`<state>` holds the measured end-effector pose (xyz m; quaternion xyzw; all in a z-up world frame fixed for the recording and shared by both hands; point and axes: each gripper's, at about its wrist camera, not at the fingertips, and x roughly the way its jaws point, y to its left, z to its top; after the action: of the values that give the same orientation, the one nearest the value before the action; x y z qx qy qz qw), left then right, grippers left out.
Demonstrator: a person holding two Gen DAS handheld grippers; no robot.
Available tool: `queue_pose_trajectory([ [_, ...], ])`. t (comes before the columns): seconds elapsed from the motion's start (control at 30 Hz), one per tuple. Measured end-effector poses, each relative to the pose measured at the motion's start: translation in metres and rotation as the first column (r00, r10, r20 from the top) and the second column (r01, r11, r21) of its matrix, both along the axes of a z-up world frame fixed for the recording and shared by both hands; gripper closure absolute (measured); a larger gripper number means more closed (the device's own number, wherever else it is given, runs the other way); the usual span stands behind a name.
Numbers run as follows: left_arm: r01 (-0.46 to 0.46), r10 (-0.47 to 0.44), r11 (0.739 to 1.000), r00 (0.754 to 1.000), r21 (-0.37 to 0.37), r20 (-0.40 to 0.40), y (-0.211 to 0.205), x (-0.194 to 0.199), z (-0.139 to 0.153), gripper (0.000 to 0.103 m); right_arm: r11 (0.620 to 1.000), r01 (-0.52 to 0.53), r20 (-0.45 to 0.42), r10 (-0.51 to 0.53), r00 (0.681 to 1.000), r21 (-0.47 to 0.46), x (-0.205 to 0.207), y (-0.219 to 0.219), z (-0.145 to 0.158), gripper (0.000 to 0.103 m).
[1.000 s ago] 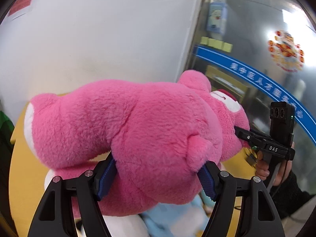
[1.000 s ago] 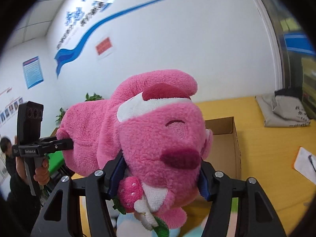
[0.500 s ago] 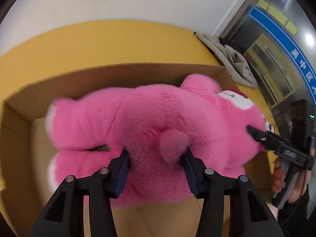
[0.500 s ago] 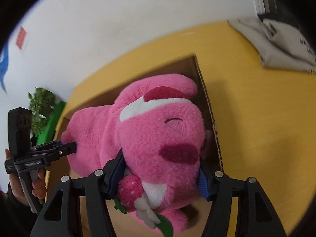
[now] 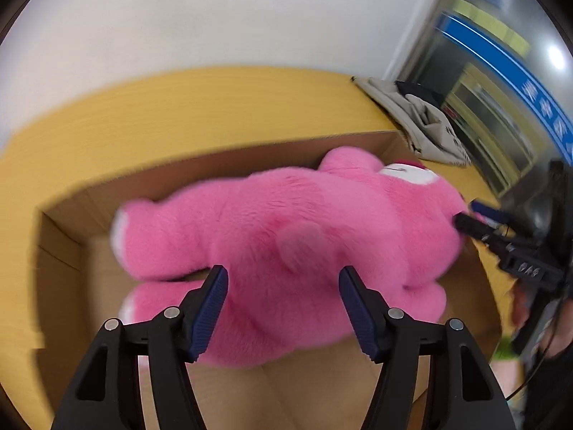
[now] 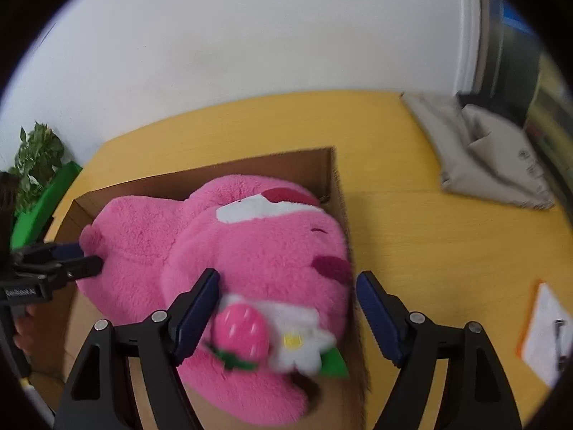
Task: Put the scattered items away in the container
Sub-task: 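Open both tools to drop the pink bear into the box, then move both tools back toward the white panda plush on the table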
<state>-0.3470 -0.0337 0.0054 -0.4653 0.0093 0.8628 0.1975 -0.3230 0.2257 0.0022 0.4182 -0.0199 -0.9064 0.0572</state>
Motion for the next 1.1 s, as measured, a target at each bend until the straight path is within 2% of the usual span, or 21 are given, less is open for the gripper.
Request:
queue_pose_trajectory([
  [0.03, -0.010, 0.009, 1.000, 0.999, -0.010, -0.042, -0.003, 0.018, 0.015, 0.031, 1.000, -0.014, -0.035, 0.015, 0.999, 0.009, 0.016, 0.000, 0.012, 0.024],
  [0.1, -0.044, 0.041, 0.999, 0.991, -0.018, -0.128, -0.012, 0.056, 0.042, 0.009, 0.998, -0.060, -0.096, 0.058, 0.994, -0.016, 0.054, -0.001, 0.035, 0.021],
  [0.17, -0.123, 0.115, 0.992, 0.967, -0.023, -0.226, -0.019, 0.103, 0.068, 0.000, 0.995, -0.087, -0.146, 0.080, 0.986, -0.040, 0.095, -0.005, 0.053, 0.019],
  [0.23, -0.193, 0.180, 0.981, 0.935, -0.012, -0.305, -0.024, 0.151, 0.087, 0.000, 0.992, -0.111, -0.176, 0.100, 0.979, -0.052, 0.131, -0.010, 0.062, 0.017],
  [0.3, -0.265, 0.246, 0.964, 0.904, -0.007, -0.351, -0.026, 0.194, 0.098, 0.000, 0.988, -0.139, -0.196, 0.124, 0.973, -0.065, 0.167, -0.020, 0.067, 0.017],
  [0.4, -0.367, 0.342, 0.930, 0.858, 0.009, -0.384, -0.020, 0.250, 0.101, 0.000, 0.989, -0.135, -0.209, 0.119, 0.971, -0.061, 0.212, -0.032, 0.067, 0.017],
  [0.47, -0.399, 0.367, 0.917, 0.843, 0.000, -0.394, -0.021, 0.278, 0.097, 0.000, 0.989, -0.127, -0.212, 0.108, 0.971, -0.078, 0.238, -0.036, 0.063, 0.017],
  [0.57, -0.430, 0.390, 0.902, 0.842, -0.027, -0.372, -0.020, 0.311, 0.083, 0.000, 0.990, -0.101, -0.219, 0.078, 0.972, -0.095, 0.270, -0.036, 0.062, 0.017],
  [0.73, -0.448, 0.412, 0.893, 0.848, -0.036, -0.333, -0.022, 0.347, 0.060, 0.000, 0.996, -0.080, -0.211, 0.069, 0.975, -0.042, 0.302, -0.039, 0.057, 0.017],
  [0.87, -0.432, 0.391, 0.900, 0.862, -0.063, -0.323, -0.015, 0.362, 0.051, 0.000, 0.996, -0.082, -0.201, 0.075, 0.977, -0.030, 0.322, -0.044, 0.052, 0.017],
  [1.1, -0.423, 0.380, 0.903, 0.864, -0.070, -0.330, -0.007, 0.374, 0.049, 0.000, 0.995, -0.097, -0.216, 0.090, 0.972, -0.018, 0.340, -0.048, 0.055, 0.017],
])
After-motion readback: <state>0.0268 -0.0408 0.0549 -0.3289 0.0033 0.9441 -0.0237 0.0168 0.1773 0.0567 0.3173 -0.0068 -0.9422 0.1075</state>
